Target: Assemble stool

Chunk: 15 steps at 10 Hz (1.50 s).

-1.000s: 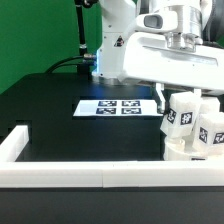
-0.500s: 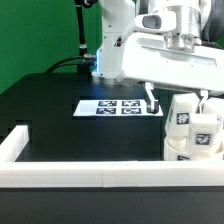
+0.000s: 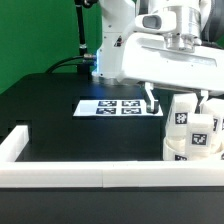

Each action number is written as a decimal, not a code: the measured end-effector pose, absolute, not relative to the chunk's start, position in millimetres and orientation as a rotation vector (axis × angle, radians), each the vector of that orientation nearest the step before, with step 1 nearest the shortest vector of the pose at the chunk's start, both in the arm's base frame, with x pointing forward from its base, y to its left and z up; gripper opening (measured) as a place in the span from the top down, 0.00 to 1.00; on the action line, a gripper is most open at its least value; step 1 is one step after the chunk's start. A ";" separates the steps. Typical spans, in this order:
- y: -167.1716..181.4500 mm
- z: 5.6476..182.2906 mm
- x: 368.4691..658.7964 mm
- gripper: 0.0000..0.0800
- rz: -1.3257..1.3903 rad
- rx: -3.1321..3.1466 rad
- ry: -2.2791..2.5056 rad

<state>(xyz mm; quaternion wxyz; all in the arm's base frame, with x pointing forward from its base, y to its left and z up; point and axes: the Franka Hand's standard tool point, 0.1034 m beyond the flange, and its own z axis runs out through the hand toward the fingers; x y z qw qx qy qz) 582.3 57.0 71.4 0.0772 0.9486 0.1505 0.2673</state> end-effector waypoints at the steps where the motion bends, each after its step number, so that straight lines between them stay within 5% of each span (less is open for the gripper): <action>1: 57.0 71.4 582.3 0.19 0.801 2.842 0.451; 4: 57.2 72.0 582.5 0.19 0.800 2.843 0.451; 10: 66.8 132.1 583.5 0.19 0.637 2.980 0.404; 15: 72.4 132.0 578.8 0.19 0.472 3.038 0.403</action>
Offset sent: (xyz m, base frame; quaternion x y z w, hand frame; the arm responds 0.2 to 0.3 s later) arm 0.0000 0.0000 0.0000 0.0000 0.0000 0.0000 1.0000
